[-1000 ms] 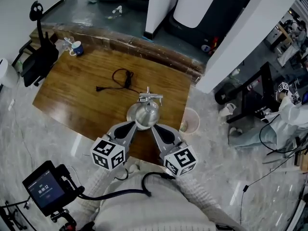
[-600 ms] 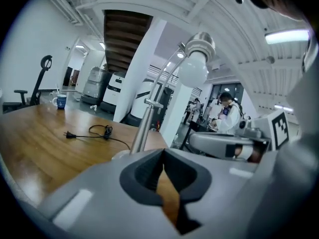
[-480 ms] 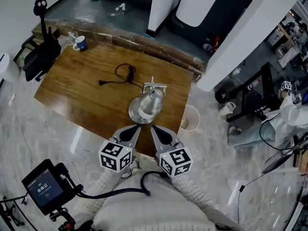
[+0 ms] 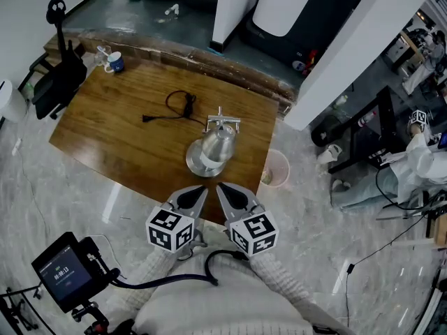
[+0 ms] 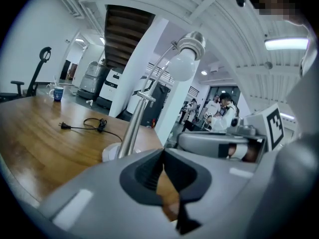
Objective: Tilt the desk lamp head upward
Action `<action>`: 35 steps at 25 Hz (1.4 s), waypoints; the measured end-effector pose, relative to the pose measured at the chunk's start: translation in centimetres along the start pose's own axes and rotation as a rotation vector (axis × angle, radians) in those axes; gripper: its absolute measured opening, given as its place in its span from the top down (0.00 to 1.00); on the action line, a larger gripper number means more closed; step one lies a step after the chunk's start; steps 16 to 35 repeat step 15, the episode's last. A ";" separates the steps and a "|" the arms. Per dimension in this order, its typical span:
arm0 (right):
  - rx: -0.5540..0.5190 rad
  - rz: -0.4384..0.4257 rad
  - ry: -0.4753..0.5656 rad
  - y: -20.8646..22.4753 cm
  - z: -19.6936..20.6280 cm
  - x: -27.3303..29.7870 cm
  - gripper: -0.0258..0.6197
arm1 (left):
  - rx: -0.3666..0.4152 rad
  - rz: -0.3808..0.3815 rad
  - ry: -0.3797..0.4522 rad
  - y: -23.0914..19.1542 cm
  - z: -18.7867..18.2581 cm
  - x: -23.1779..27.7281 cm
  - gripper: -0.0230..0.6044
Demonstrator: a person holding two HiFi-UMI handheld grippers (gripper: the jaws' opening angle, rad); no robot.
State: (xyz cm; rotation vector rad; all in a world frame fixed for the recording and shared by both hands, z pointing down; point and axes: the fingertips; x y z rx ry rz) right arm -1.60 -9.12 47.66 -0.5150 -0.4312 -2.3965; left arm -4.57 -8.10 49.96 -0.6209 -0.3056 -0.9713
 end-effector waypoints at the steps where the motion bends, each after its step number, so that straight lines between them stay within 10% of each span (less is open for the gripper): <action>1: 0.003 0.000 0.000 0.0 0.0 0.1 0.96 | 0.002 -0.001 -0.002 0.0 0.0 0.0 0.95; 35: -0.020 -0.032 -0.012 -1.3 0.4 0.5 0.96 | 0.042 -0.017 -0.022 0.1 0.1 0.2 0.95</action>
Point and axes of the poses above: the fingertips, and each gripper's own axes: x forward along the fingers, y to its right, z out of its underside, and after that the axes turned 9 degrees about -y, right-handed
